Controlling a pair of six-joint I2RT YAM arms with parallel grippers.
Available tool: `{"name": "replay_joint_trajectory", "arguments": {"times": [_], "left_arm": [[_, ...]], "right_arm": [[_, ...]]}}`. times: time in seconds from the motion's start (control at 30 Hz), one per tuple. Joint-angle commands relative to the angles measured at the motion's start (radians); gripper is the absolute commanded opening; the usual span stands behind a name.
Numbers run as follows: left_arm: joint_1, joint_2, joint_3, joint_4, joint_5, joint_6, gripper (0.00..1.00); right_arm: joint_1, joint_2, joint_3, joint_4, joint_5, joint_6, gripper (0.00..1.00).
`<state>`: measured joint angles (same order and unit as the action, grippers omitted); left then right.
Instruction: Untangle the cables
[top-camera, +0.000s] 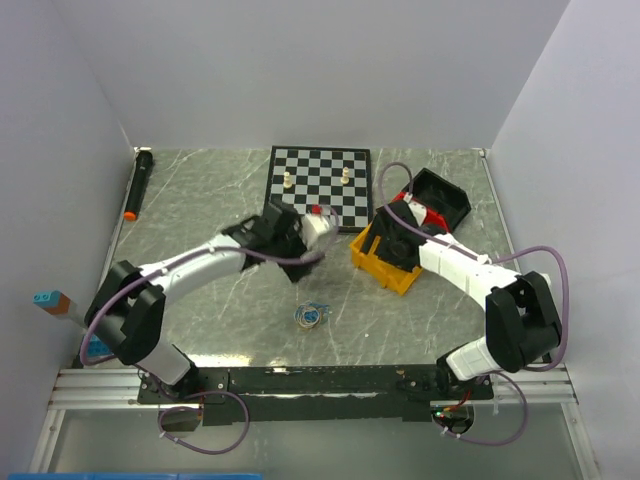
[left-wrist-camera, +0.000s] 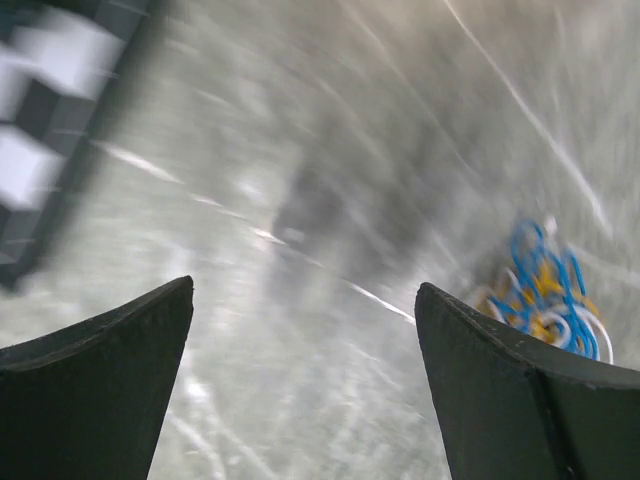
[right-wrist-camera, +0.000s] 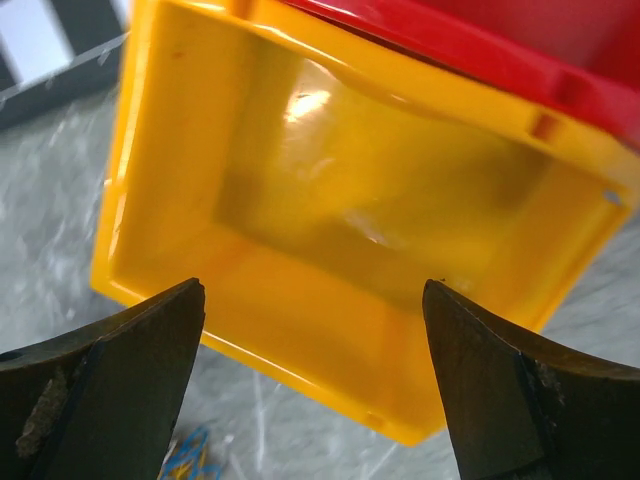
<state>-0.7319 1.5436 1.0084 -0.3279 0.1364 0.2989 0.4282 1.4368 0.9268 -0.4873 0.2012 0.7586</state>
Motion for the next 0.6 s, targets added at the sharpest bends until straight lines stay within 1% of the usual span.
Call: {"name": "replay_joint_trajectory", "arguments": {"times": [0.0, 0.17, 0.27, 0.4, 0.47, 0.57], "left_arm": [[0.152, -0.019, 0.146, -0.052, 0.118, -0.098, 0.97], [0.288, -0.045, 0.188, -0.103, 0.187, -0.098, 0.97], [0.348, -0.085, 0.179, -0.122, 0.21, -0.092, 0.97], [0.4, -0.125, 0.156, -0.128, 0.221, -0.086, 0.96], [0.425, -0.137, 0.153, -0.129, 0.223, -0.092, 0.97], [0.465, -0.146, 0.159, -0.134, 0.233, -0.104, 0.97]], "right_arm": [[0.064, -0.045, 0.047, -0.037, -0.011, 0.053, 0.96], [0.066, -0.091, 0.034, -0.011, 0.0, -0.05, 0.96], [0.07, -0.153, -0.031, 0.025, -0.006, -0.109, 0.96], [0.095, -0.272, -0.146, 0.133, -0.043, -0.183, 0.94], [0.109, -0.274, -0.163, 0.133, -0.054, -0.217, 0.93], [0.142, -0.231, -0.151, 0.105, -0.034, -0.254, 0.91]]}}
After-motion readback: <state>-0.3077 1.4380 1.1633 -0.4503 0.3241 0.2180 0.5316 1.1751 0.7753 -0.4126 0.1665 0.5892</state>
